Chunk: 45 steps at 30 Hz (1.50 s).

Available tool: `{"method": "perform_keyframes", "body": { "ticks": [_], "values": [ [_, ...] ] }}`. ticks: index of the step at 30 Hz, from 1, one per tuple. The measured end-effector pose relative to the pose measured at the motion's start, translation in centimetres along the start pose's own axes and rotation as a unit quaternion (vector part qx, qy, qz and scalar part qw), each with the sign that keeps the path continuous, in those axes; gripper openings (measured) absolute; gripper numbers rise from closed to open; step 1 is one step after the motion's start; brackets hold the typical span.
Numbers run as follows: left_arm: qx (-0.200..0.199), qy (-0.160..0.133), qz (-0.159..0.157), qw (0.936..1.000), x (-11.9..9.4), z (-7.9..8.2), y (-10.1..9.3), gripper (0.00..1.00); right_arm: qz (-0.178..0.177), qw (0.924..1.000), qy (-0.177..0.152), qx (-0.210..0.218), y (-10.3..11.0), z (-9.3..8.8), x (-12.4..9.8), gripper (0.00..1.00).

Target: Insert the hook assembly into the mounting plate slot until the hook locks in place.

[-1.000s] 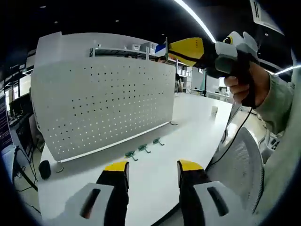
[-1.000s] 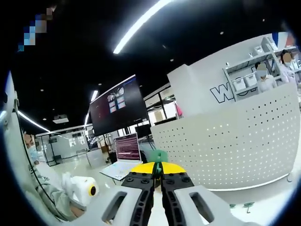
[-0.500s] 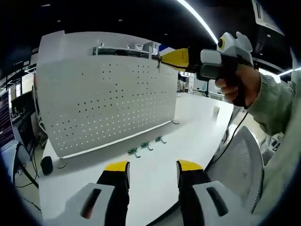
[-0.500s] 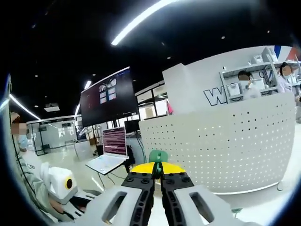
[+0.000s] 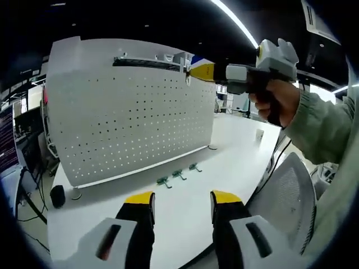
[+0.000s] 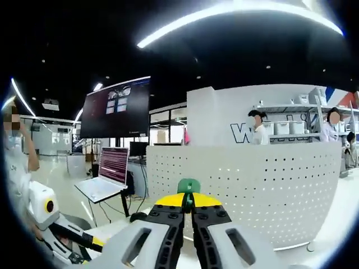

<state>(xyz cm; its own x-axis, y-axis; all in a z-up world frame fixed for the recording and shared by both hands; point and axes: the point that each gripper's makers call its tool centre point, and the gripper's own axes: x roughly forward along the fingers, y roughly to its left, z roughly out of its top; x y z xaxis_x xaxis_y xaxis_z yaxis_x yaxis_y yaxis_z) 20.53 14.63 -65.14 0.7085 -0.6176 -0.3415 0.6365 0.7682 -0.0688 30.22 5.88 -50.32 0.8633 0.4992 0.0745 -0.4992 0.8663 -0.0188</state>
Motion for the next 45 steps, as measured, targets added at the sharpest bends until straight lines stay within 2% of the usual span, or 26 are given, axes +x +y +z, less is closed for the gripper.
{"method": "perform_keyframes", "body": {
  "ticks": [6,15,45],
  "values": [
    [-0.001,0.001,-0.001,1.0000,0.0,-0.2,0.5,0.40,-0.021,0.9995,0.001,-0.025,-1.1,-0.5,1.4,0.02],
    [-0.004,0.009,-0.007,0.9999,0.2,-0.8,1.0,0.40,-0.041,0.9985,0.000,-0.036,-2.4,-0.8,3.0,0.02],
    [-0.021,0.015,-0.011,0.9996,1.2,-1.7,3.2,0.39,-0.093,0.9951,0.012,-0.033,-6.7,-2.1,8.2,0.02]
  ]
}}
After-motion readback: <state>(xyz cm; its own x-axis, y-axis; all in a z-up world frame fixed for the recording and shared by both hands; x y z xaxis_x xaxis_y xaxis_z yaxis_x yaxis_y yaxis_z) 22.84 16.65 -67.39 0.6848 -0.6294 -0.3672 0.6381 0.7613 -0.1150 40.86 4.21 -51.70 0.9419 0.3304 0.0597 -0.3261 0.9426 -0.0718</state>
